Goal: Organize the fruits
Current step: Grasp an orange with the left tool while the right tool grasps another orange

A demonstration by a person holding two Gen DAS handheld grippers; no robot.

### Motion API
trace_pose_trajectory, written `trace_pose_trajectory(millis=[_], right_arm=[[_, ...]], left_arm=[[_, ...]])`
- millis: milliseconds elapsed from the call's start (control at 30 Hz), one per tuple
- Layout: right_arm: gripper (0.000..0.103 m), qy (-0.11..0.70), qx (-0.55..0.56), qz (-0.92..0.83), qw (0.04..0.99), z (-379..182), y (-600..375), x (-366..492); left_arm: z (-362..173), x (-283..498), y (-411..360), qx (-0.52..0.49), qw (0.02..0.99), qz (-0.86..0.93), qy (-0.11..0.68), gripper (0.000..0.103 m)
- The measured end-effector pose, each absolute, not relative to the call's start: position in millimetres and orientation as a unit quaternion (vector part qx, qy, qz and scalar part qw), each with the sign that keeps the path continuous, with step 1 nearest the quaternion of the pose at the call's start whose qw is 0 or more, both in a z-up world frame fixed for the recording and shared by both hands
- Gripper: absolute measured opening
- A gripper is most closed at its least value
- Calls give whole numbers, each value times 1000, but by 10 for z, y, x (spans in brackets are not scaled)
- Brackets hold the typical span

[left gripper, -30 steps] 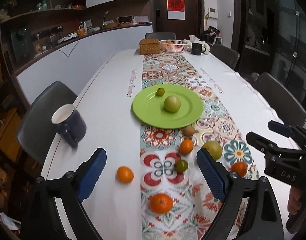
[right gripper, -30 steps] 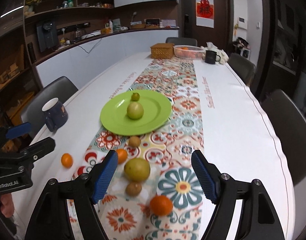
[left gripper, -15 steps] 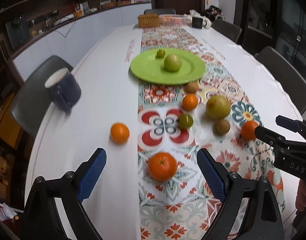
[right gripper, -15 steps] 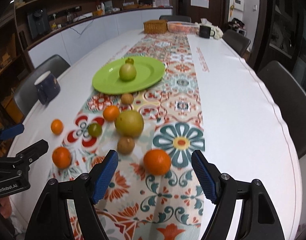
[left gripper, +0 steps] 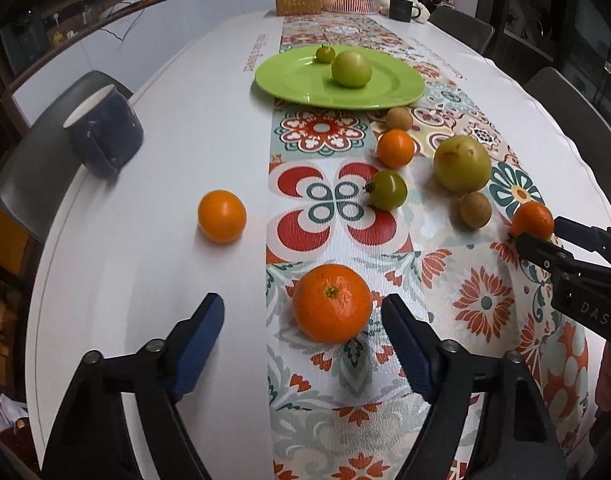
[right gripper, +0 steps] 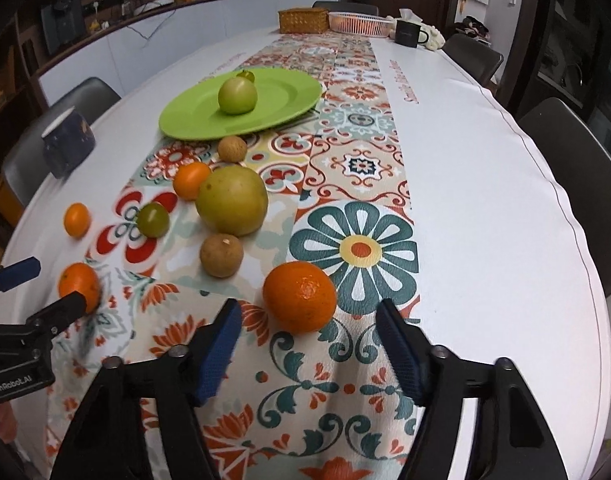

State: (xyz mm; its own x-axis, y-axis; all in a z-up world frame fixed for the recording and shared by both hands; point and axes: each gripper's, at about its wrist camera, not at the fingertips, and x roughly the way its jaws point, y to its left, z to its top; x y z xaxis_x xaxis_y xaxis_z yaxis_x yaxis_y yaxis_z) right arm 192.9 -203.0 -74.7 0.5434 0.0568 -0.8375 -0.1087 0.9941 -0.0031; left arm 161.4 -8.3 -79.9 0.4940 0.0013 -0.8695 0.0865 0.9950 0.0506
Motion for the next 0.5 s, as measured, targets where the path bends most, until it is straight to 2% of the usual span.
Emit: trace_pose_trajectory(millis=[167, 300, 333, 367, 500], right_arm=[[56, 481, -25, 56, 875, -811, -2009, 1958], [50, 480, -27, 63, 875, -823, -1992, 1977], [45, 480, -29, 65, 874, -826, -1989, 1982], [41, 481, -30, 65, 874, -828, -1989, 1992], [40, 478, -29, 69, 875, -828, -2001, 2008]], left_arm=[[-846, 1644, -89, 28, 860, -44, 508, 58], [-879, 1676, -114, 16, 855, -60, 514, 45], [-884, 1677, -125, 15, 855, -62, 515, 42], [-888, 1677, -135, 16, 855, -62, 514, 42], [-883, 1679, -159, 23, 857, -62, 510, 42]])
